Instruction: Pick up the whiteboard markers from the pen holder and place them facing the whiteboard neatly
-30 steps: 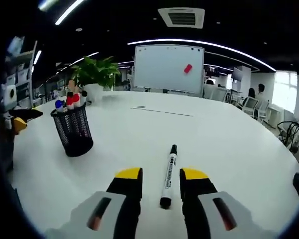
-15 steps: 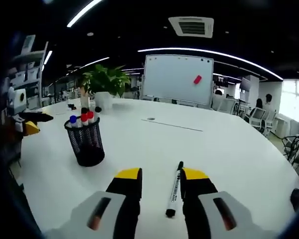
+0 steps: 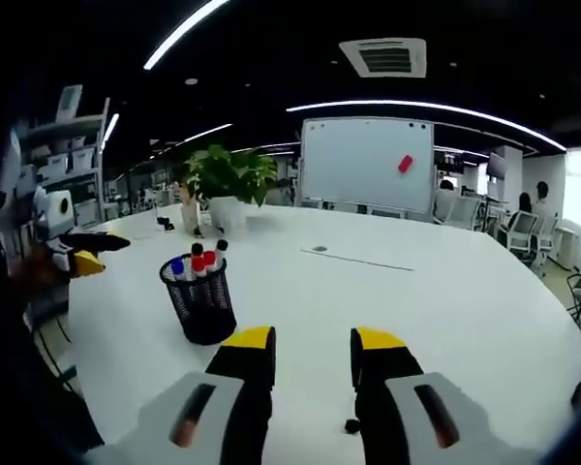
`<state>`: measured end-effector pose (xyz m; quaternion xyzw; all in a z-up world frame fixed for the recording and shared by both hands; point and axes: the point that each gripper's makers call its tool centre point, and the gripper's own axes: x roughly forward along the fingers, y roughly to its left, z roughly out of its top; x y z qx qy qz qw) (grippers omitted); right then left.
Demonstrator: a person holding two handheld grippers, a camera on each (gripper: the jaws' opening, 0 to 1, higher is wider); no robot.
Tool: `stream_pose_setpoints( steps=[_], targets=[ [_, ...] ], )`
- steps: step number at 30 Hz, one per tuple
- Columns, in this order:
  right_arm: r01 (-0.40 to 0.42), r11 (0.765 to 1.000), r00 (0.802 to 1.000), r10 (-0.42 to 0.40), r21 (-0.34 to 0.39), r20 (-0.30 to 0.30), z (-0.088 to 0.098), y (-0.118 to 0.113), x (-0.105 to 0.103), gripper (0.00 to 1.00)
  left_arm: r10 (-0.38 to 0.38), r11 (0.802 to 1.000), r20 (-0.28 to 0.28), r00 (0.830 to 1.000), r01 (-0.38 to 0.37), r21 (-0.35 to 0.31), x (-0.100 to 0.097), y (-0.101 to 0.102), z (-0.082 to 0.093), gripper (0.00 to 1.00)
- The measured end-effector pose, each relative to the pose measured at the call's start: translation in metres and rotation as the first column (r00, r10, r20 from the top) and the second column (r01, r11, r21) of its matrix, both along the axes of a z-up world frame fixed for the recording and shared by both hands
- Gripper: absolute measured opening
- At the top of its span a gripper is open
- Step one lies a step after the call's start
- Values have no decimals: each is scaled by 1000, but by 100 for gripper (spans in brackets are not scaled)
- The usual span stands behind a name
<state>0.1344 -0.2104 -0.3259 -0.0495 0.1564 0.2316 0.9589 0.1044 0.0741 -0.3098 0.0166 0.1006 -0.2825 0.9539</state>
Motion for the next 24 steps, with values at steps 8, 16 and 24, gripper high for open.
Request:
stream_pose_setpoints(
  steps=[8,16,24],
  targets=[
    [-63,998,996,64,-12,70,25,15,-8,35,-29,1000,-11,1000,29,0,3,-6,-1,63],
    [-83,996,991,83,5,105,35,22,-10,36,-33,999,-16,999,33,15,-1,-4,-1,63],
    [-129,992,985,129,-10,117,45,38,-9,36,-24,1000,-32,999,25,18,3,6,-8,63]
  ],
)
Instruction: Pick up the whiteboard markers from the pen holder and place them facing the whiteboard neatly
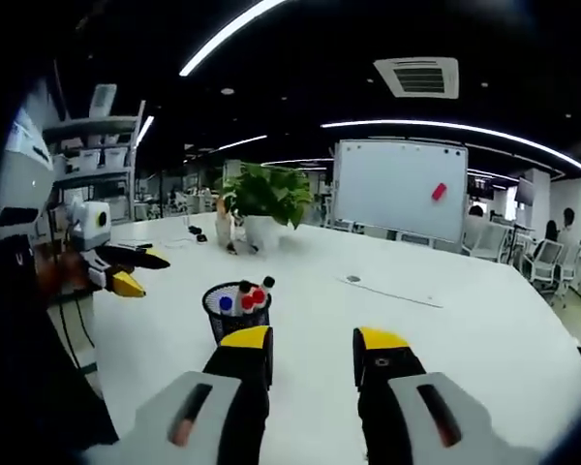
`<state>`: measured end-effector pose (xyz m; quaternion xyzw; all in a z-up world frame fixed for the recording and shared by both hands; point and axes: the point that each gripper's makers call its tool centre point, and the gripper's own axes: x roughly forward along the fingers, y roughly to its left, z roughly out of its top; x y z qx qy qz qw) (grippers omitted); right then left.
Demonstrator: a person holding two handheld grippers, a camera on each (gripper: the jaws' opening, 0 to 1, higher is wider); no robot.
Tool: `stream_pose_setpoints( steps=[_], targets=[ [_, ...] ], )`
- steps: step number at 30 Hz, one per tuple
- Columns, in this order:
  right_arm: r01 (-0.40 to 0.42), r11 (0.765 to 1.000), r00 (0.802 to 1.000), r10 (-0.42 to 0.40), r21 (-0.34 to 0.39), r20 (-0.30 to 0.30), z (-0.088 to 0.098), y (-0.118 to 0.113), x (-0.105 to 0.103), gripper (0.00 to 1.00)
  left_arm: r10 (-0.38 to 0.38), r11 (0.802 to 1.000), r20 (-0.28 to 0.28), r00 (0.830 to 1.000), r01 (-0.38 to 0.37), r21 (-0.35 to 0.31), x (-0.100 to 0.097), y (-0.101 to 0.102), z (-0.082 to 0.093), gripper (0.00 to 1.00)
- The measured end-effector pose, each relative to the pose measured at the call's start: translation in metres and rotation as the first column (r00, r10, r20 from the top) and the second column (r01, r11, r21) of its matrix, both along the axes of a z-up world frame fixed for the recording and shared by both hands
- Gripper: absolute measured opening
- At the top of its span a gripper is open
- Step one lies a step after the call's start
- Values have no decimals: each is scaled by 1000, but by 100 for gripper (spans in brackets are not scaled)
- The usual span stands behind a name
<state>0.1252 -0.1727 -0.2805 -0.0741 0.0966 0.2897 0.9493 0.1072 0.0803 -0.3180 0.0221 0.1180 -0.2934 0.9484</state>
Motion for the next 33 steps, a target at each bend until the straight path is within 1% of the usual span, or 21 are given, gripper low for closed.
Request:
stream_pose_setpoints(
  steps=[4,9,13,19,29,33],
  targets=[
    [-24,1000,1000,23,3,19,8,10,0,36,-7,1000,1,1000,7,-4,0,-1,-1,63],
    [-65,997,997,64,27,38,16,20,-2,36,-4,1000,-8,1000,4,15,-2,-1,-3,63],
    [-108,994,993,107,12,47,20,27,-4,36,6,1000,-2,1000,-6,9,-3,-2,-2,63],
    [-148,989,987,147,8,56,25,35,-3,35,20,1000,5,1000,-20,4,-1,-2,-3,63],
    [-212,977,977,212,-9,18,7,58,-6,30,9,1000,-2,1000,-9,26,-2,1,-7,63],
    [-212,977,977,212,-11,28,6,62,-3,29,7,1000,-4,1000,-7,26,-4,2,-8,62]
  ],
)
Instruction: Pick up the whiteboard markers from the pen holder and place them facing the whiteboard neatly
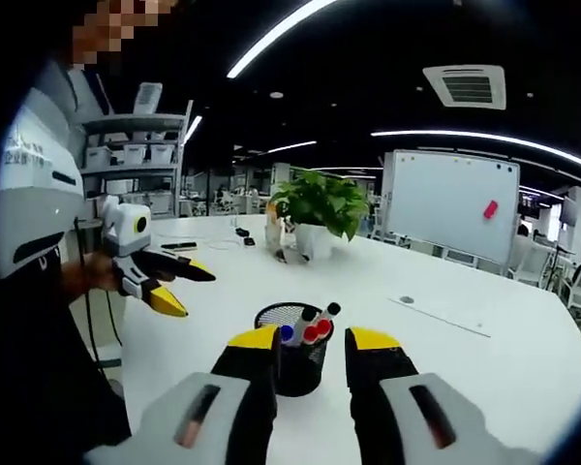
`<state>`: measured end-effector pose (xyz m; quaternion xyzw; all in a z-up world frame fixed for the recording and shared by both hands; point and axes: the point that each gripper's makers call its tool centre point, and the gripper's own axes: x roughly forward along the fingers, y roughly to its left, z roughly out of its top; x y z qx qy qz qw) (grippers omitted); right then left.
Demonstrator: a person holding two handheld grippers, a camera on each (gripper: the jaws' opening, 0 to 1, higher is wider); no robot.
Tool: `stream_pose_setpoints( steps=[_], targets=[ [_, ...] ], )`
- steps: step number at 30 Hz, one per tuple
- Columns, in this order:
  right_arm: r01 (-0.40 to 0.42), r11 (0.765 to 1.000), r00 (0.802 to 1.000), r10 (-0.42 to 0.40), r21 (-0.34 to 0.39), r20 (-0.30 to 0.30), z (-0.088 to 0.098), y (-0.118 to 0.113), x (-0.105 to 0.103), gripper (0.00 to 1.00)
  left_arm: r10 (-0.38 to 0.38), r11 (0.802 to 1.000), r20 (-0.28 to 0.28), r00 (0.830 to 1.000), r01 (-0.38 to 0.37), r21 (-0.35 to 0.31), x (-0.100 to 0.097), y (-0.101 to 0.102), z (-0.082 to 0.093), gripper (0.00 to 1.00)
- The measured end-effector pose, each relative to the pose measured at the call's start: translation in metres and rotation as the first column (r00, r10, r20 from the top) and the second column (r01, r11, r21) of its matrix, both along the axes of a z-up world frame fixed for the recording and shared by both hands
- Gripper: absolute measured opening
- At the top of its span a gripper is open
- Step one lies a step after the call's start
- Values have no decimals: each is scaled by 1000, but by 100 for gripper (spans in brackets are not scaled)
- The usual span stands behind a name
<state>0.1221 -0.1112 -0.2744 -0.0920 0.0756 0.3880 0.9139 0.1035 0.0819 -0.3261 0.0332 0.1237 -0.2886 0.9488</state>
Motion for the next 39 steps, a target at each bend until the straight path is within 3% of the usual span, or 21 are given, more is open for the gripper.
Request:
stream_pose_setpoints(
  steps=[6,20,32,39],
  targets=[
    [-23,1000,1000,23,13,3,0,9,1,29,-1,1000,11,1000,2,-30,-3,2,3,64],
    [-66,998,996,66,-7,-52,-23,23,3,27,14,1000,7,1000,-13,-11,-6,8,0,63],
    [-101,994,992,103,30,-77,-26,34,8,25,23,1000,7,1000,-23,-17,-2,10,1,62],
    [-121,993,987,120,-1,-102,-39,42,7,24,23,1000,4,1000,-23,-14,-1,11,1,62]
  ],
)
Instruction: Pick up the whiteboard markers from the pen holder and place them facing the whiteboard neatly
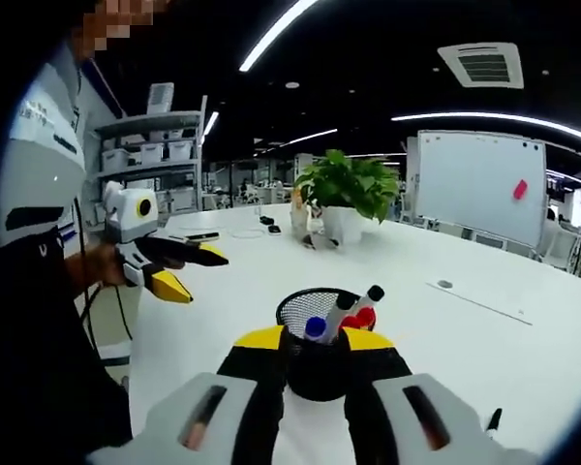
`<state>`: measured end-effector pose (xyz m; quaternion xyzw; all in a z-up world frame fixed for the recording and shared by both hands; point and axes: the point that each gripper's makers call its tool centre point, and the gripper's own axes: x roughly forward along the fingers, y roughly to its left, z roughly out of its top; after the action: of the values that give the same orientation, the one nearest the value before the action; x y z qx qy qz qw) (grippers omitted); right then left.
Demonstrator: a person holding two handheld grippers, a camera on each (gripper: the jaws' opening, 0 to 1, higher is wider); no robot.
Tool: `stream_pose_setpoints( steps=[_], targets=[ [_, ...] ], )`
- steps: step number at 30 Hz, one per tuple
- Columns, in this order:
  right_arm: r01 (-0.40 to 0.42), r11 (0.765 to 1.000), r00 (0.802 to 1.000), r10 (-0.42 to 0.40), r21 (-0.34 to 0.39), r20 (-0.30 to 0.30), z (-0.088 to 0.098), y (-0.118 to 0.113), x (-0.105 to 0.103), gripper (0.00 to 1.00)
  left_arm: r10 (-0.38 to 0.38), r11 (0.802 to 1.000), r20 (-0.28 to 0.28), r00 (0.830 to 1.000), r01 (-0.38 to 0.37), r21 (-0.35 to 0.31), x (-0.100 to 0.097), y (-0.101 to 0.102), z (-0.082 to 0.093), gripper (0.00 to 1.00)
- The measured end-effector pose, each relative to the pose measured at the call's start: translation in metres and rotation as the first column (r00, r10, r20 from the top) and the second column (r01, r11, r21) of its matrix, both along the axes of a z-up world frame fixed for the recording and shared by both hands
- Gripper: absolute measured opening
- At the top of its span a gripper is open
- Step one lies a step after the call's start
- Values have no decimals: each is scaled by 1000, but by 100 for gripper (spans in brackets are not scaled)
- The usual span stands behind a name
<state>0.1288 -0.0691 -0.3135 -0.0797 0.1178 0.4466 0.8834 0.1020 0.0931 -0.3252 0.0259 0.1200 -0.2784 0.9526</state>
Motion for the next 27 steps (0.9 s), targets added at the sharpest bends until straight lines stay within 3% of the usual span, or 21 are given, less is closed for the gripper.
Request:
stream_pose_setpoints(
  steps=[19,27],
  targets=[
    [-11,1000,1000,12,22,-14,-2,10,5,21,3,1000,-5,1000,-3,18,-1,2,-4,62],
    [-19,1000,1000,19,-3,-3,-2,17,7,20,8,1000,-9,1000,-8,20,-1,3,-6,62]
  ],
)
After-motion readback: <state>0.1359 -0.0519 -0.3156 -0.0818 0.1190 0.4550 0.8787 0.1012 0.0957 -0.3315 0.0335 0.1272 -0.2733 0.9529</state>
